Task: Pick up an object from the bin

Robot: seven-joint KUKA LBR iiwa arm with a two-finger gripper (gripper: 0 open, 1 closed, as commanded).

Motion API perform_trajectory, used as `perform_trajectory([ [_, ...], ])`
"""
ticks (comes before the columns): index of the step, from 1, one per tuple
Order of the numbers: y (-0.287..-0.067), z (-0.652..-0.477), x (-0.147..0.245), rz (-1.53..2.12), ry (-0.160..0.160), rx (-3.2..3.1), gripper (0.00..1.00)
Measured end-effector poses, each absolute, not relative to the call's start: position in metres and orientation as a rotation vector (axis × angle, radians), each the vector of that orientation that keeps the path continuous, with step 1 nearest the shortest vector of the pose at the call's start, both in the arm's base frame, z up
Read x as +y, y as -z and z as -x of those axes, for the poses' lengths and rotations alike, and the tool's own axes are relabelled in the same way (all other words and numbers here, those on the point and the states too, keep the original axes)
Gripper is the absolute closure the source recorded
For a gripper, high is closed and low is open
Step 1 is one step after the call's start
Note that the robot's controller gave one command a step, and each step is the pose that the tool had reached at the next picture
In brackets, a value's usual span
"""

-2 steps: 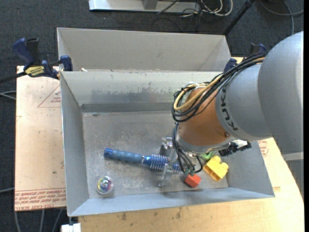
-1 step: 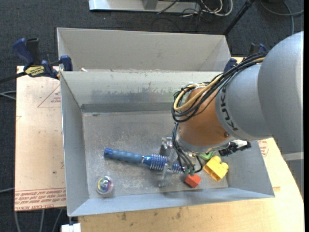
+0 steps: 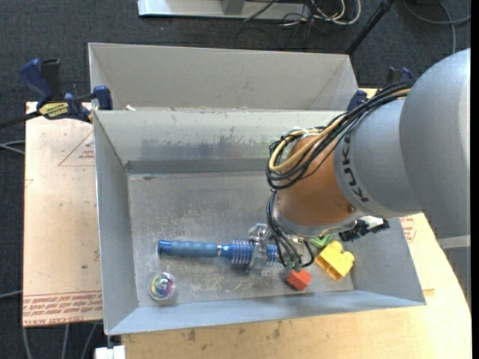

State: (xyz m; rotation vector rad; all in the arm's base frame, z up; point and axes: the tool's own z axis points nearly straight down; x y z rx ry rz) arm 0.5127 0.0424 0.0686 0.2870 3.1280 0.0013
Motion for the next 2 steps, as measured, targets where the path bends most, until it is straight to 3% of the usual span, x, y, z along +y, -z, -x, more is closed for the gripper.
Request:
perform_trajectory([
  [2, -0.11, -0.513, 0.043, -0.282, -0.002, 3.128, 1.0],
])
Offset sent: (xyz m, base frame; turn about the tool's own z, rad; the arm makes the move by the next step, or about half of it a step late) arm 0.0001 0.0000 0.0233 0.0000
